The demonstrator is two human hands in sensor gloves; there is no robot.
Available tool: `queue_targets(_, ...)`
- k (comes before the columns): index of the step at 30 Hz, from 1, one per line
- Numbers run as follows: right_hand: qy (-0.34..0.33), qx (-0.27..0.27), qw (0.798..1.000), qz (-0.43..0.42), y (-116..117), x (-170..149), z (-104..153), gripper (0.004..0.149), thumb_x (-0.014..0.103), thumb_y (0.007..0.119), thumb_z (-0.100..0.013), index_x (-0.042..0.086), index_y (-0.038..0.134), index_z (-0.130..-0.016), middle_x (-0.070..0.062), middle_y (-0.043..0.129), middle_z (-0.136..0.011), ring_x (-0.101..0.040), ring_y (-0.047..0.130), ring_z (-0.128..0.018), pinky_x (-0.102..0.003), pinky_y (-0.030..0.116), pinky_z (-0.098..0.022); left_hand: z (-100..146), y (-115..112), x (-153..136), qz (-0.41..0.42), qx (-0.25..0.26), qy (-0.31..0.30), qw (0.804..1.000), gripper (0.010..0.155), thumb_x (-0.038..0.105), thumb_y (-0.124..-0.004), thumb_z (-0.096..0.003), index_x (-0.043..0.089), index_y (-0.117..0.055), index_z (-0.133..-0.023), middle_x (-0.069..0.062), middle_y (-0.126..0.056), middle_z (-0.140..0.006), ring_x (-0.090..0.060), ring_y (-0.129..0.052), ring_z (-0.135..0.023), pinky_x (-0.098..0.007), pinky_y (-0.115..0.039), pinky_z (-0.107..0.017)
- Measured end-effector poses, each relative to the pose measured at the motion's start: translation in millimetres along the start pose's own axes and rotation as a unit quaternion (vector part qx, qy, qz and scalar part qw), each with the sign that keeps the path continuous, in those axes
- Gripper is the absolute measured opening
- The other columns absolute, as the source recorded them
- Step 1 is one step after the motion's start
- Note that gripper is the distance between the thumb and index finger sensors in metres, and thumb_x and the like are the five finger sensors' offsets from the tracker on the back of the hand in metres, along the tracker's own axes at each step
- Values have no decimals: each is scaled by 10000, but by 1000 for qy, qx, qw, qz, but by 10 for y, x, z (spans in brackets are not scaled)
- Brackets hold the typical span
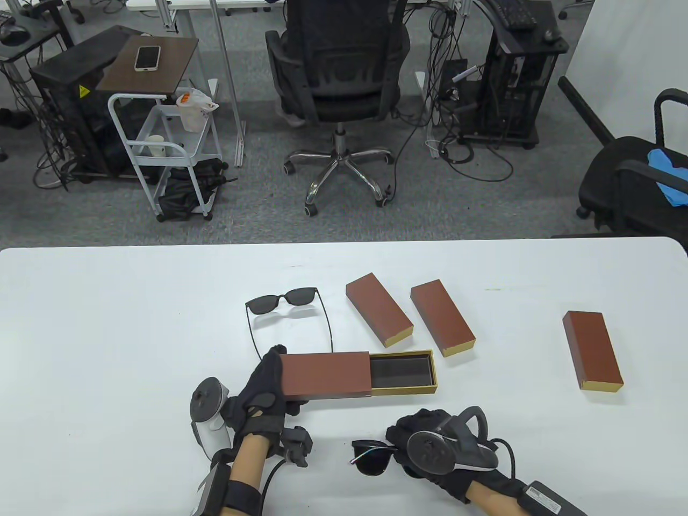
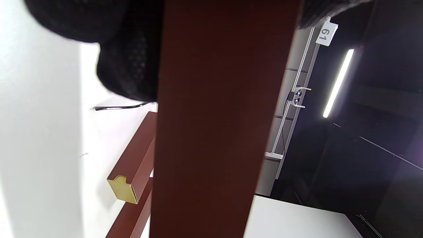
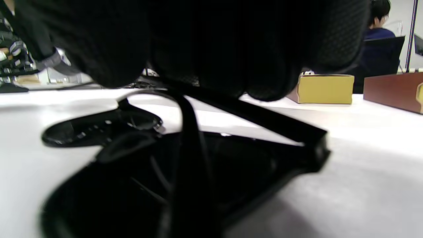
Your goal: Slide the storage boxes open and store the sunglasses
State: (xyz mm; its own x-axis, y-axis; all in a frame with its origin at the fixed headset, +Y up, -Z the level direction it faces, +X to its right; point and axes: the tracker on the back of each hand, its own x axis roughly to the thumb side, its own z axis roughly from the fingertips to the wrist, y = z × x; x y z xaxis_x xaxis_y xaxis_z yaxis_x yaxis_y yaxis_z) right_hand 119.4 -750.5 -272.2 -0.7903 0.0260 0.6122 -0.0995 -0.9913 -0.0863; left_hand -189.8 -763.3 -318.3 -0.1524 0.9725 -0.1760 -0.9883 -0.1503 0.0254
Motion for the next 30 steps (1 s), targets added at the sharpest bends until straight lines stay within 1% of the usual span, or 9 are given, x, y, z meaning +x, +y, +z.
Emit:
queue_targets(4,-5,15,1000,10,52,31,-11,420,429,900,-280,273,899,-670,-64,991,-670,-298,982,-541,-462,837,-432,1,-8,-8,-5,1,3,1000,755,626,-585,-495,166,-530,-1091,-118,-934,-703,-264,-987,-412,-436,-826,-274)
queue_targets(8,-3,19,1000,17,75,49,-11,391,400,897,-288,268,907,-655,-64,1008,-624,-285,993,-497,-457,846,-404,5,-15,-16,-8,-1,7,1000,756,626,-584,-495,166,-527,-1093,-120,-933,-706,-265,-987,-415,-438,-826,-279)
queue_targets(13,1,22,1000,20,82,61,-15,389,382,895,-286,267,906,-657,-59,1008,-610,-280,991,-486,-457,845,-401,8,-14,-31,-14,3,12,1000,755,624,-582,-494,169,-523,-1095,-122,-927,-714,-268,-985,-425,-442,-824,-288)
queue_targets(17,7,8,1000,15,16,28,-3,379,365,901,-279,279,915,-648,-55,1007,-611,-282,986,-489,-459,840,-404,10,-13,-36,-14,6,14,1000,754,622,-578,-495,171,-519,-1096,-120,-924,-718,-269,-984,-431,-444,-824,-294)
queue_targets(20,19,-7,1000,9,-122,-30,0,379,357,901,-277,278,916,-648,-60,1004,-610,-283,982,-482,-461,837,-401,16,-19,-38,-13,8,17,1000,754,622,-576,-495,172,-516,-1096,-120,-921,-723,-271,-982,-437,-445,-823,-299)
queue_targets(25,29,-50,998,11,-472,-133,16,381,344,898,-276,279,914,-652,-65,998,-608,-285,973,-480,-464,829,-403,20,-17,-45,-14,12,20,1000,754,622,-573,-494,175,-510,-1098,-121,-918,-728,-272,-981,-444,-447,-823,-306)
queue_targets(30,35,-79,996,25,-822,-244,6,382,346,899,-276,278,915,-651,-65,999,-604,-284,973,-475,-464,830,-399,23,-3,-31,-13,16,18,1000,756,624,-568,-494,176,-503,-1100,-118,-916,-734,-267,-982,-452,-446,-824,-314)
